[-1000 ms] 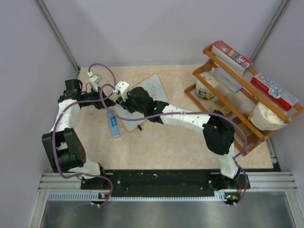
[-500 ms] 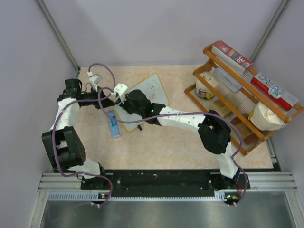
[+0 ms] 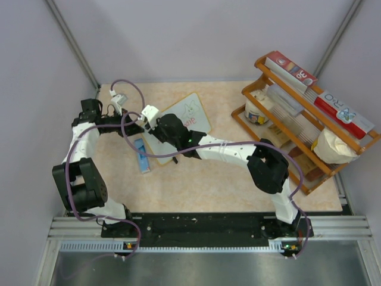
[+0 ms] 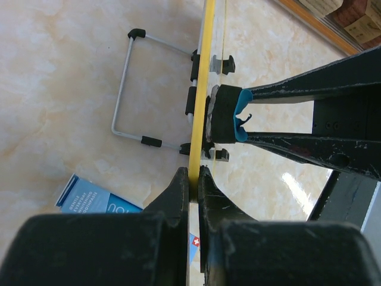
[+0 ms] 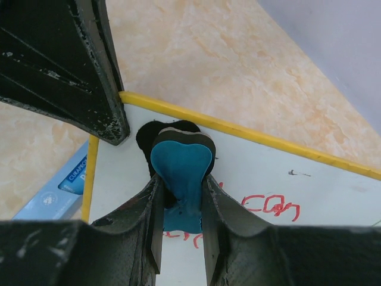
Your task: Erase the whiteboard
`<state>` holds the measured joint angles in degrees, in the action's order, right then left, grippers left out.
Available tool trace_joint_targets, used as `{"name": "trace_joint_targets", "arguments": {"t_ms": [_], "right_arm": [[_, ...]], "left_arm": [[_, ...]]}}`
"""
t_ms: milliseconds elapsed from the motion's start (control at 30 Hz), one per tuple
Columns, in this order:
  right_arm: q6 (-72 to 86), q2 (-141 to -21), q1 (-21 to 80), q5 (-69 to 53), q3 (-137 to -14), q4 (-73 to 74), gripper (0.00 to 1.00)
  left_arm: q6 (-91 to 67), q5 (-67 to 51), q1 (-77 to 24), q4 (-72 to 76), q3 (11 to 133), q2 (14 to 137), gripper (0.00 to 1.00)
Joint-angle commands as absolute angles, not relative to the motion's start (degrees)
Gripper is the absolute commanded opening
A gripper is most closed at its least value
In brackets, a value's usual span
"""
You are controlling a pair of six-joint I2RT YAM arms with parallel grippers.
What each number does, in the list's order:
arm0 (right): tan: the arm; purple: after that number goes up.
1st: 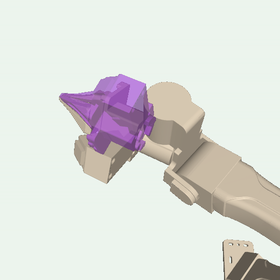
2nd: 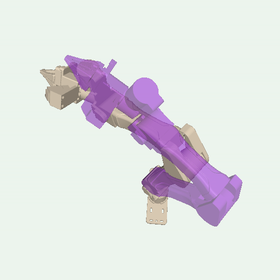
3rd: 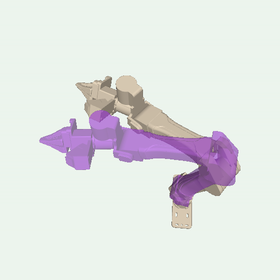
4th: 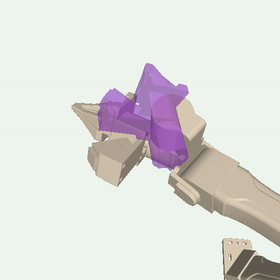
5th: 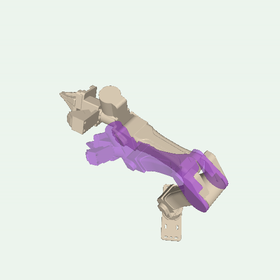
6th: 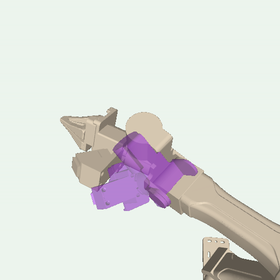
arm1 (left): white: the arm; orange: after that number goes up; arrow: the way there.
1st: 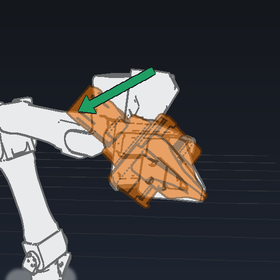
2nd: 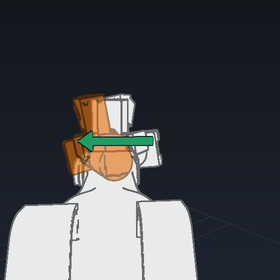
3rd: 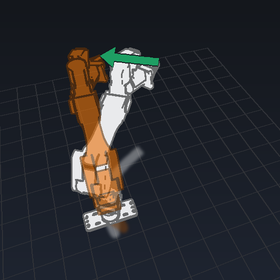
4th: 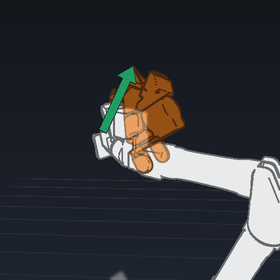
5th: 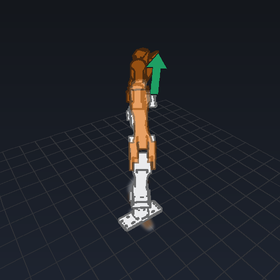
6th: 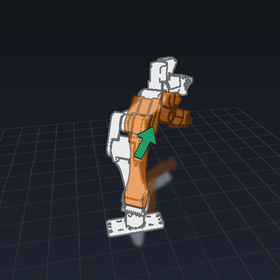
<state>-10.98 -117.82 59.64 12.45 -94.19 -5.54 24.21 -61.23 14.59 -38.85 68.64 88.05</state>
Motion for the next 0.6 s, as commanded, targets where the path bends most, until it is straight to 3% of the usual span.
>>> {"name": "trace_joint_targets", "arguments": {"t_ms": [0, 567], "right_arm": [[-13.6, -118.6, 60.0, 16.5, -94.1, -11.5, 0.0], [-15.9, -116.1, 57.2, 18.5, -87.4, -15.3, 0.0]], "left_arm": [[29.5, -60.7, 14.3, -42.4, 69.7, 88.8, 0.0], [29.2, -61.1, 14.2, -42.5, 70.0, 89.2, 0.0]]}}
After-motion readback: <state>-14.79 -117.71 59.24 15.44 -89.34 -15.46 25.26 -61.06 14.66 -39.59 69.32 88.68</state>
